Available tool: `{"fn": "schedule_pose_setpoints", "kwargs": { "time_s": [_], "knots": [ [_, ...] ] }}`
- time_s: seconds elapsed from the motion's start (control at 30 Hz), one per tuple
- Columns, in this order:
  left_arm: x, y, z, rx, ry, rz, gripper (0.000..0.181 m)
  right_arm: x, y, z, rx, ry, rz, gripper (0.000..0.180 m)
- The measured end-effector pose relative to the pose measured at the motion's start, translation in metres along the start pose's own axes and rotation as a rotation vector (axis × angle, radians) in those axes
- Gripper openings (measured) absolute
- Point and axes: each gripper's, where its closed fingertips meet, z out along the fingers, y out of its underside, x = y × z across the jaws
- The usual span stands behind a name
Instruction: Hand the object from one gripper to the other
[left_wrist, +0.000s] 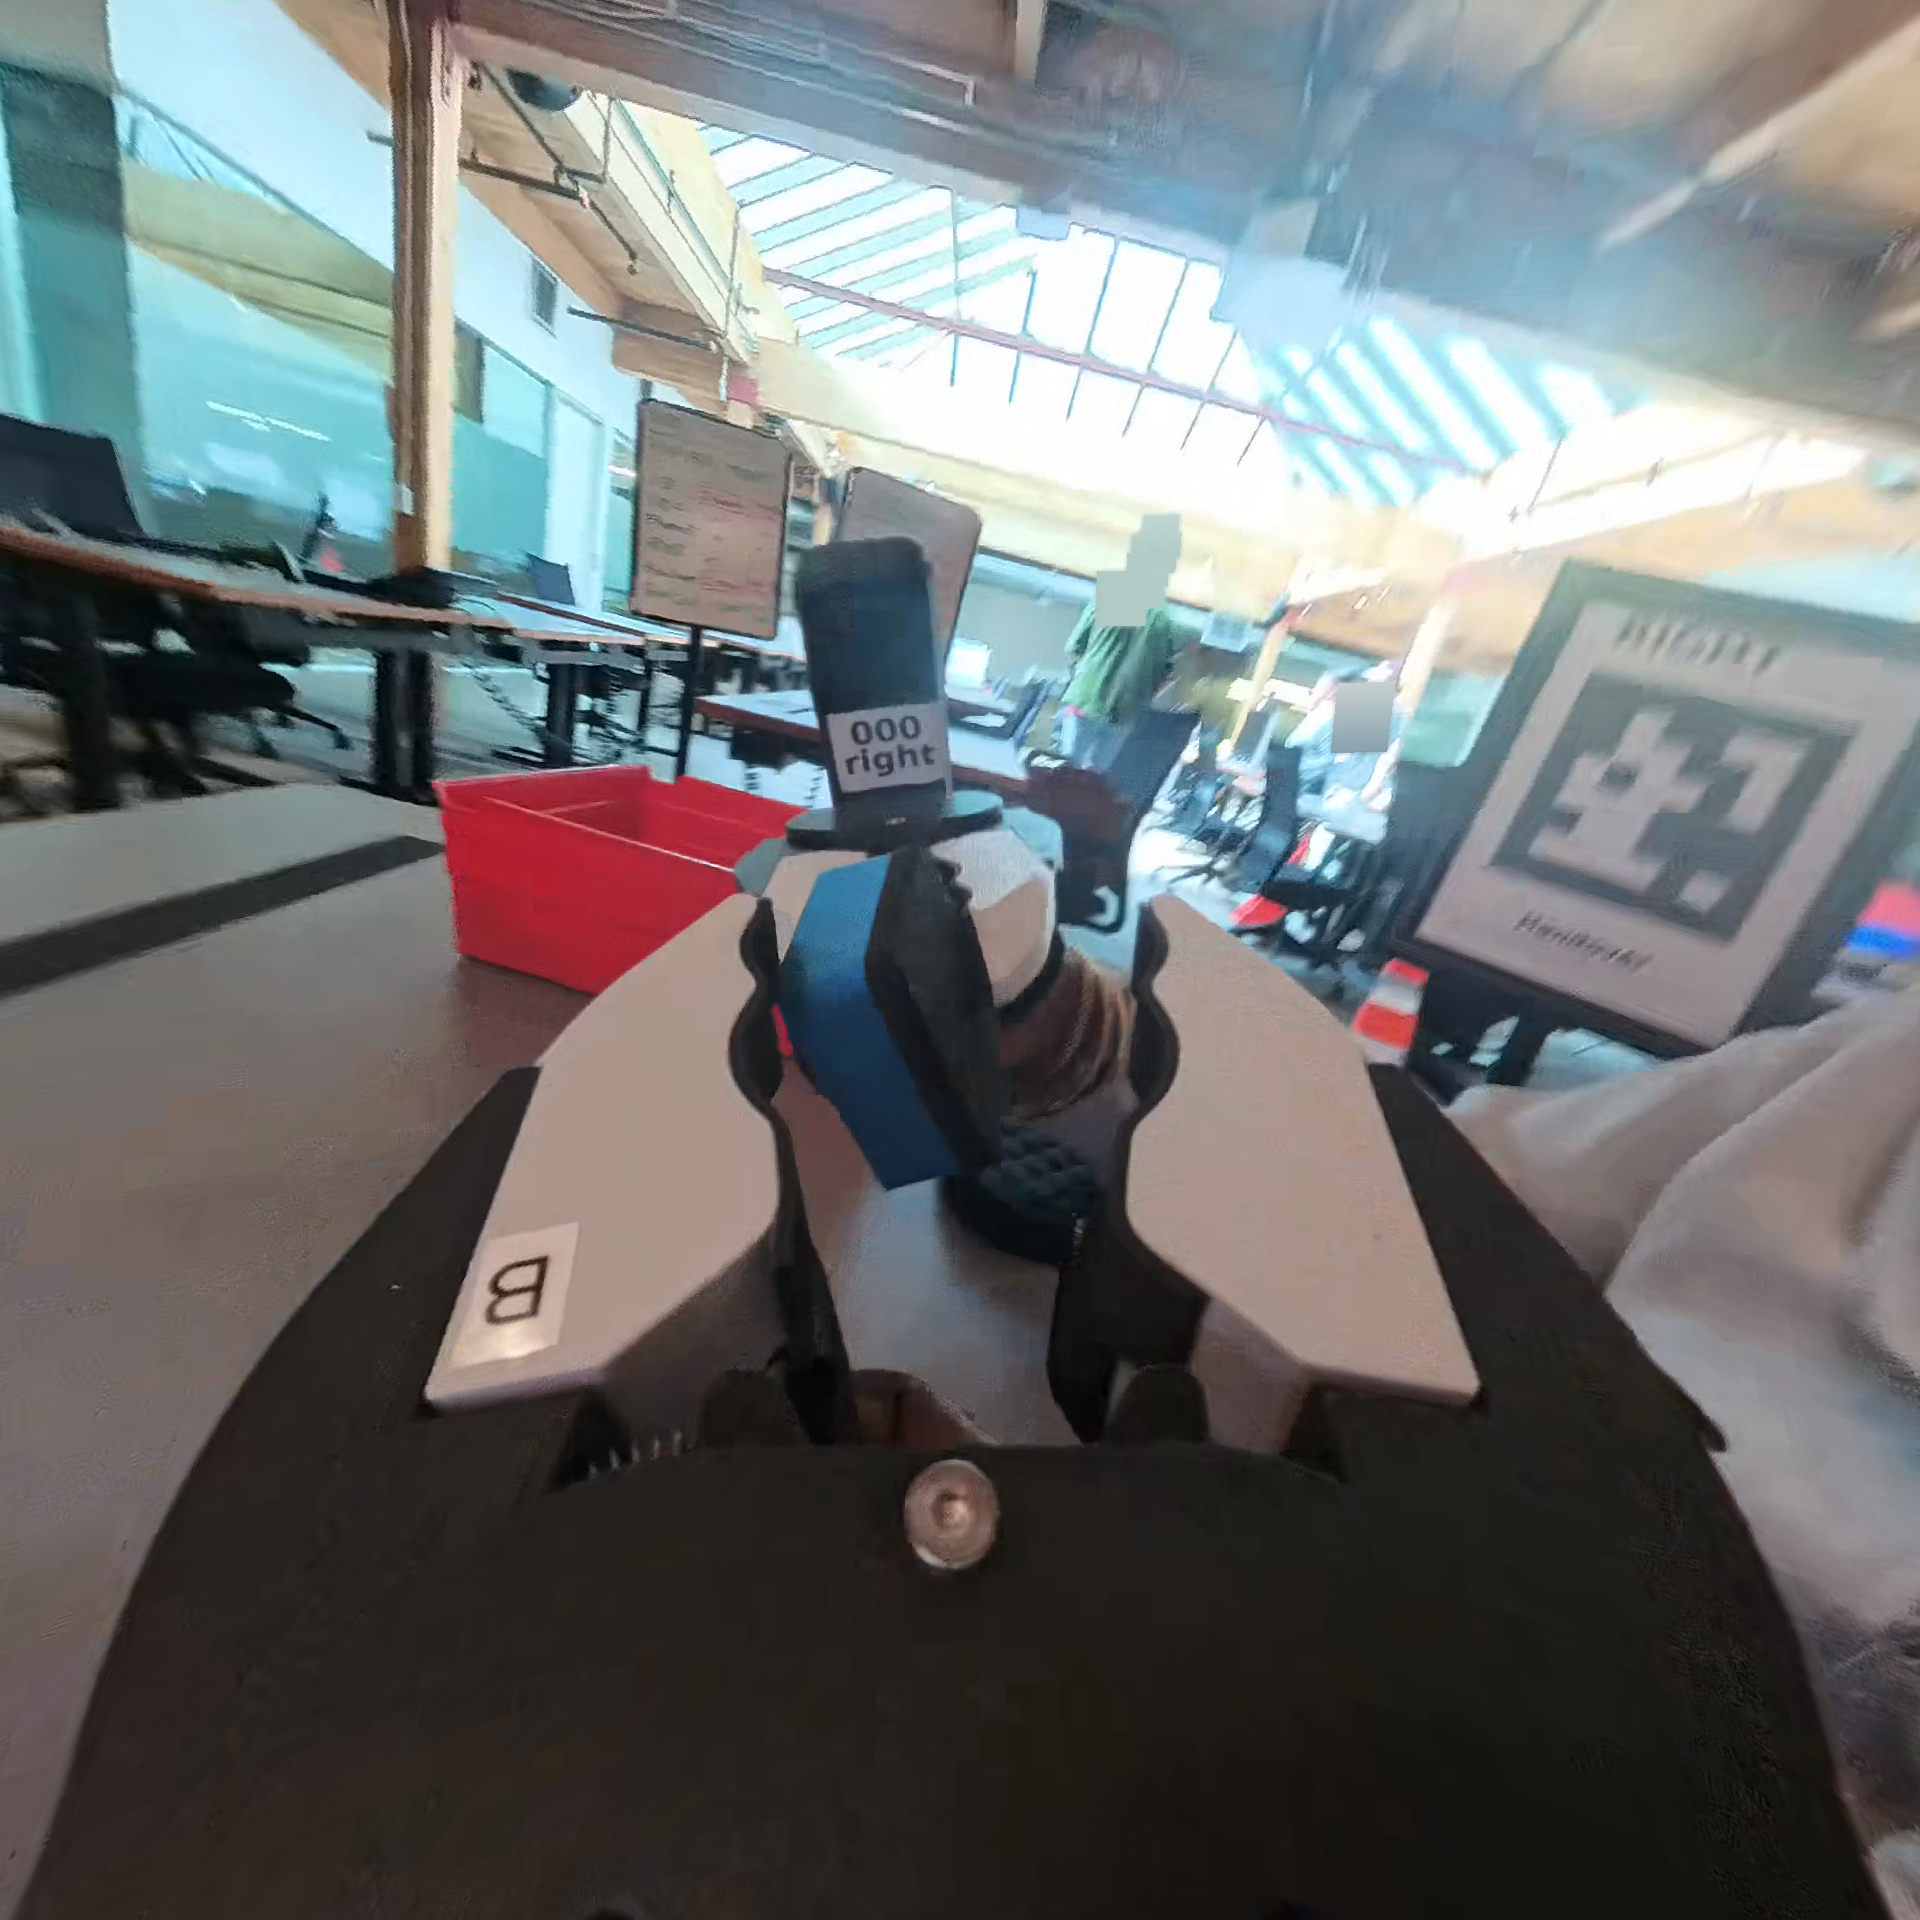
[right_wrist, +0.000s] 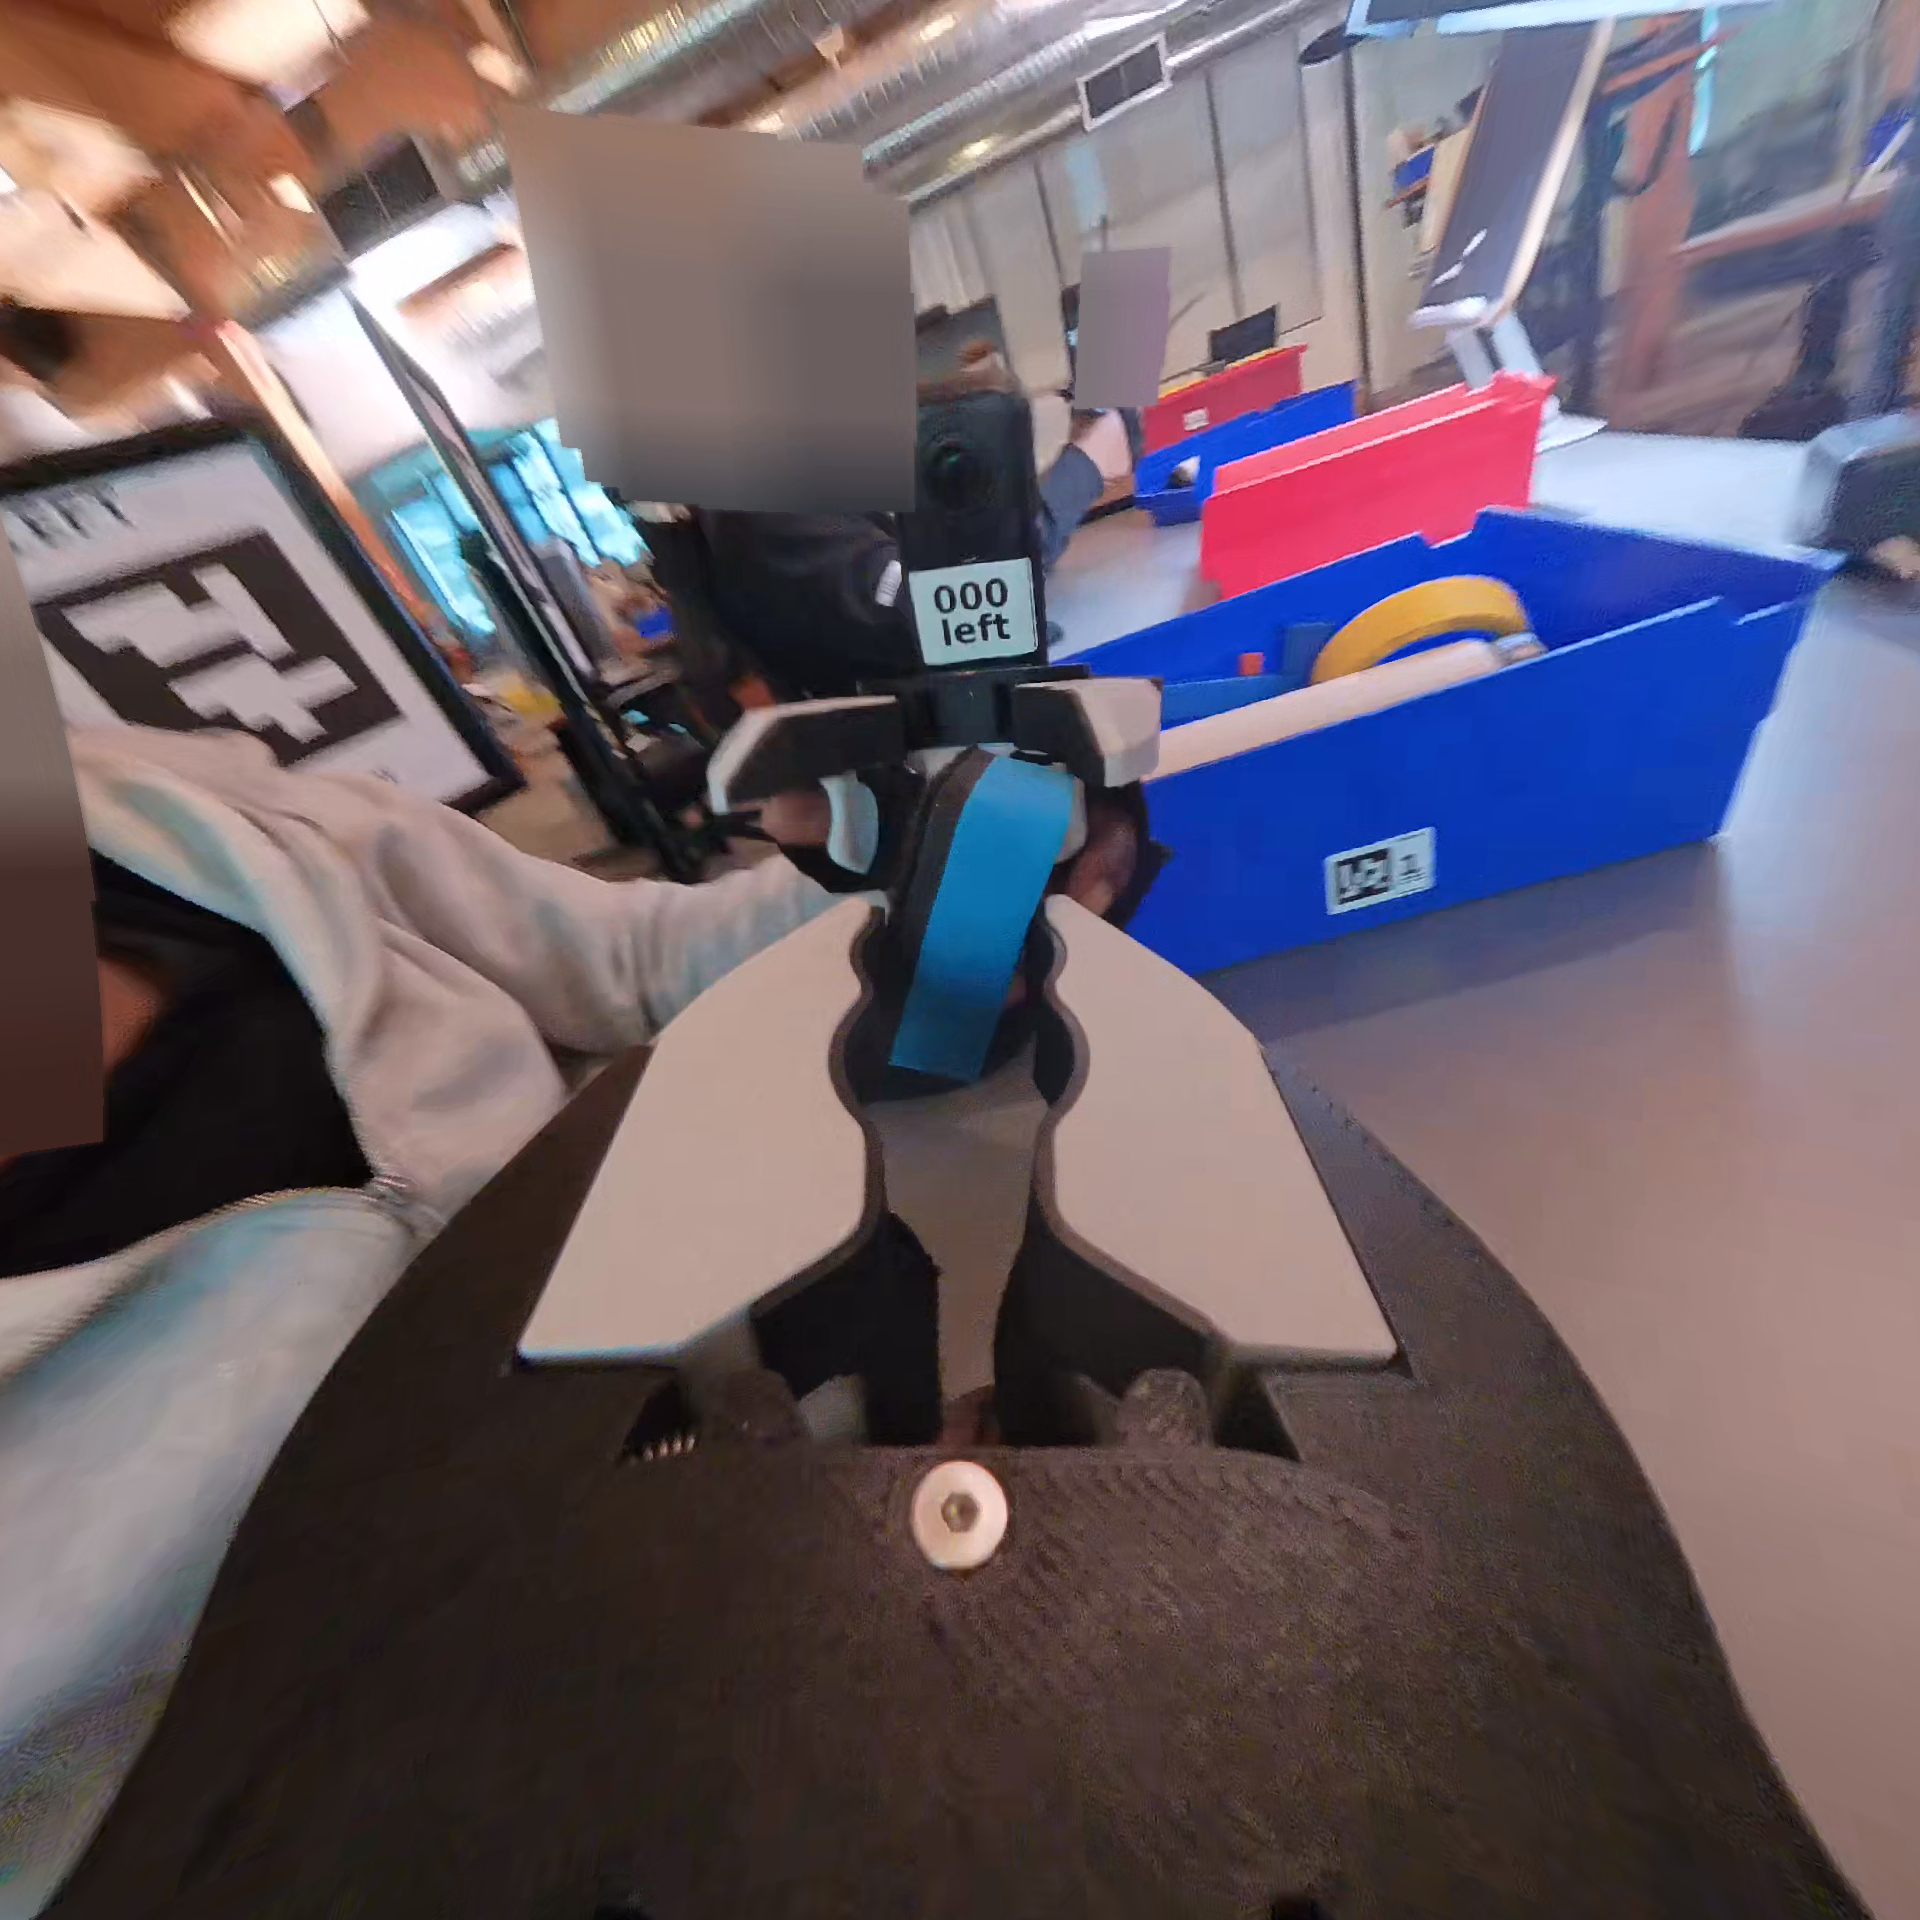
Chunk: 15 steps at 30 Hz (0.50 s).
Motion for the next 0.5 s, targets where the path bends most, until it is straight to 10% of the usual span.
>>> {"fn": "schedule_pose_setpoints", "kwargs": {
  "time_s": [0.3, 0.5],
  "knots": [
    [-0.010, -0.006, -0.006, 0.022, -0.068, 0.014, 0.065, -0.009, -0.017, -0.005, 0.079, 0.060, -0.263, 0.025],
    [0.006, 0.007, 0.001, -0.023, 0.029, 0.059, 0.023, -0.017, -0.015, -0.002, 0.064, 0.027, -0.315, 0.025]
  ]
}}
